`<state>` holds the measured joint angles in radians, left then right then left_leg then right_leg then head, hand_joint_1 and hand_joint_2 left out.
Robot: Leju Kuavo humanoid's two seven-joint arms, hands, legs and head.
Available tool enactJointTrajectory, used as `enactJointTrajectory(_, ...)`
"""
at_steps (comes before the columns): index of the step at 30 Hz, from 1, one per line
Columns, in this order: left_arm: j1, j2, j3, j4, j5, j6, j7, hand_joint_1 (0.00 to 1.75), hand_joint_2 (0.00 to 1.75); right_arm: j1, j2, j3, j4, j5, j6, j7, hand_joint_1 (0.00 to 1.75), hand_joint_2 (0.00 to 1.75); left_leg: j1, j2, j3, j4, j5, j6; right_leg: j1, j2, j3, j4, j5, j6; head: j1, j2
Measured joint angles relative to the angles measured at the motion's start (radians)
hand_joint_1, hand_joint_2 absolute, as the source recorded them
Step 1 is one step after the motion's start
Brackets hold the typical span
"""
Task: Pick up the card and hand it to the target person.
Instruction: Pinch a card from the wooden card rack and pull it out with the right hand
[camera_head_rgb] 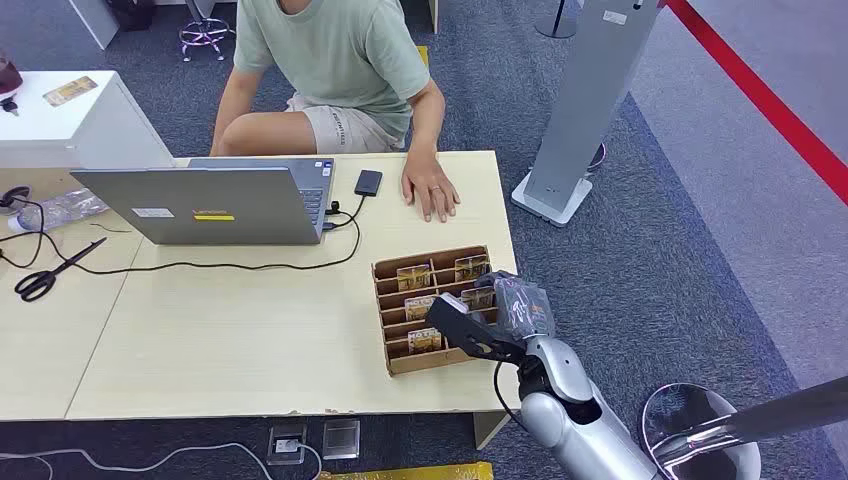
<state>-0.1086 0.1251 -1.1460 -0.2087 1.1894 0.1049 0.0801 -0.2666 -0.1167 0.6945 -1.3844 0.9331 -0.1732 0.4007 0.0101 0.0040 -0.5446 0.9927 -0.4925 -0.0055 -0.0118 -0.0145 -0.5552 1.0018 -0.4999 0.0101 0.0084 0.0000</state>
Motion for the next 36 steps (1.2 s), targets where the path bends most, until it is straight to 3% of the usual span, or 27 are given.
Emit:
enactJointTrajectory(5, 0.0, 0.0, 0.0, 0.0, 0.0, 0.0, 0.0, 0.0, 0.0, 0.0, 0.0, 0.002, 0.007, 0.0, 0.0, 0.002, 0.86, 1.75, 0.0, 0.0, 0.0, 0.0, 0.0, 0.0, 0.0, 0.0, 0.0, 0.0, 0.0, 0.0, -0.001, 0.0)
enactJointTrajectory(9, 0.0, 0.0, 0.0, 0.0, 0.0, 0.0, 0.0, 0.0, 0.0, 0.0, 0.0, 0.003, 0.013, 0.0, 0.0, 0.002, 1.2, 1.75, 0.0, 0.0, 0.0, 0.0, 0.0, 0.0, 0.0, 0.0, 0.0, 0.0, 0.0, 0.0, -0.001, 0.0)
enactJointTrajectory(12, 0.0, 0.0, 0.0, 0.0, 0.0, 0.0, 0.0, 0.0, 0.0, -0.001, 0.0, 0.003, 0.016, 0.0, -0.001, 0.002, 1.32, 1.75, 0.0, 0.0, 0.0, 0.0, 0.0, 0.0, 0.0, 0.0, 0.0, 0.0, 0.0, 0.0, -0.001, 0.0)
enactJointTrajectory(36, 0.0, 0.0, 0.0, 0.0, -0.008, 0.014, -0.004, 0.0, 0.0, -0.005, 0.006, 0.004, 0.028, -0.003, -0.038, -0.008, 1.36, 1.75, 0.0, 0.0, 0.0, 0.0, 0.0, 0.0, 0.0, 0.0, 0.0, 0.0, 0.0, 0.0, 0.0, 0.0)
